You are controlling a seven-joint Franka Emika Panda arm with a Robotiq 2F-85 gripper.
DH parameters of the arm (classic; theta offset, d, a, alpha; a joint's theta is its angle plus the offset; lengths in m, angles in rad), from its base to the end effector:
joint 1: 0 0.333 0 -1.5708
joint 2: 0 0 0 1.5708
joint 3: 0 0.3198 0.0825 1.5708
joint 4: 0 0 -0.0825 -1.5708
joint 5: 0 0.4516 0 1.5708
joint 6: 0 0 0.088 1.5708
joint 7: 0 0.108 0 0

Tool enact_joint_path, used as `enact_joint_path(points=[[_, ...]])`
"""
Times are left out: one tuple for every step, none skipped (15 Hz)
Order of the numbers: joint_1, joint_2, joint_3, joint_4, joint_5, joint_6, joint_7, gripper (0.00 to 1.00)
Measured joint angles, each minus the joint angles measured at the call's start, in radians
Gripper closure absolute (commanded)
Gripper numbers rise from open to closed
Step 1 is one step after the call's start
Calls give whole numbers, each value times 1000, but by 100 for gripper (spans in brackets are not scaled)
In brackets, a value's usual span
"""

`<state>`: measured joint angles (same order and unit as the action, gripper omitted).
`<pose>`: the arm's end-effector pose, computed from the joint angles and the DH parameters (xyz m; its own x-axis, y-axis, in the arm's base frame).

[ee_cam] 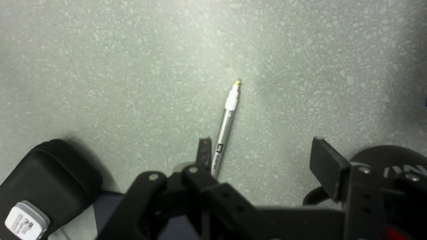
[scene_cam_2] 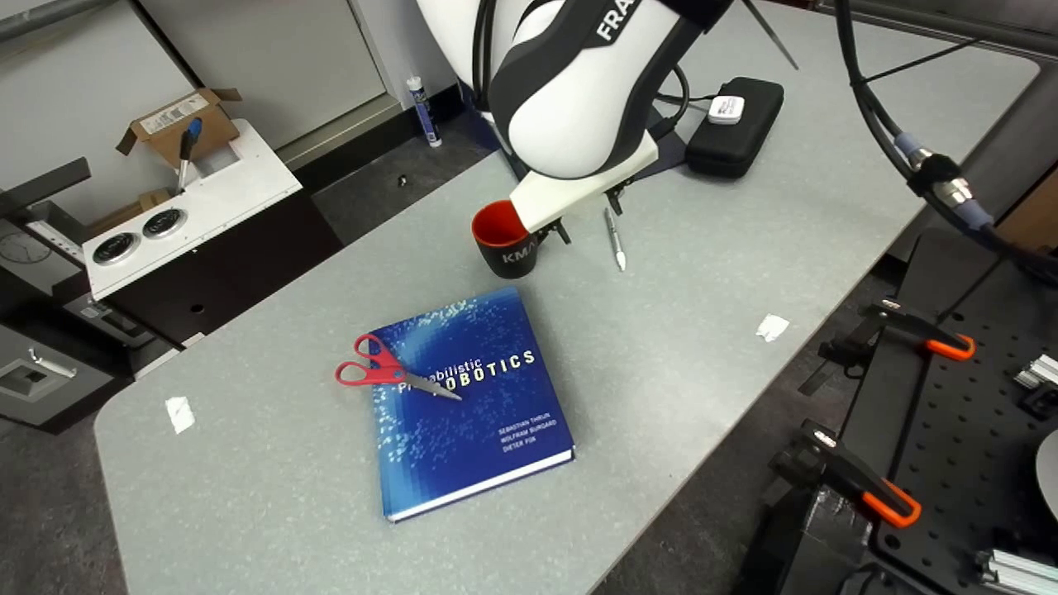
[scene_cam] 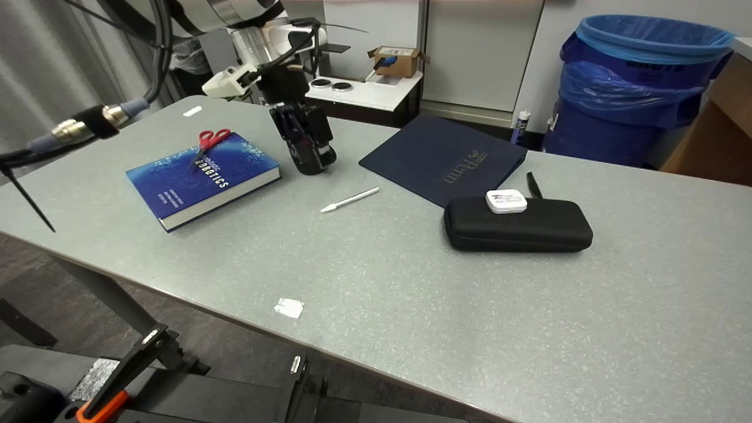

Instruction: Take the pen out of the mug and put it on the table

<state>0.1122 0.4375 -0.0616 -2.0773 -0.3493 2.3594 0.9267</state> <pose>0.6125 0.0251 0.1512 0.8268 -0.5583 0.0688 -0.5527 -0.7836 0.2836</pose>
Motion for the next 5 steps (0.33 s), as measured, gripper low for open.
enact_joint_path(points=[[-2, 0, 0, 3, 20, 6, -15, 0], [-5, 0, 0, 5, 42, 15, -32, 0], [-8, 0, 0, 6, 67, 22, -55, 0], [-8, 0, -2, 6, 72, 22, -62, 0], [-7, 0, -4, 5, 72, 22, -62, 0]])
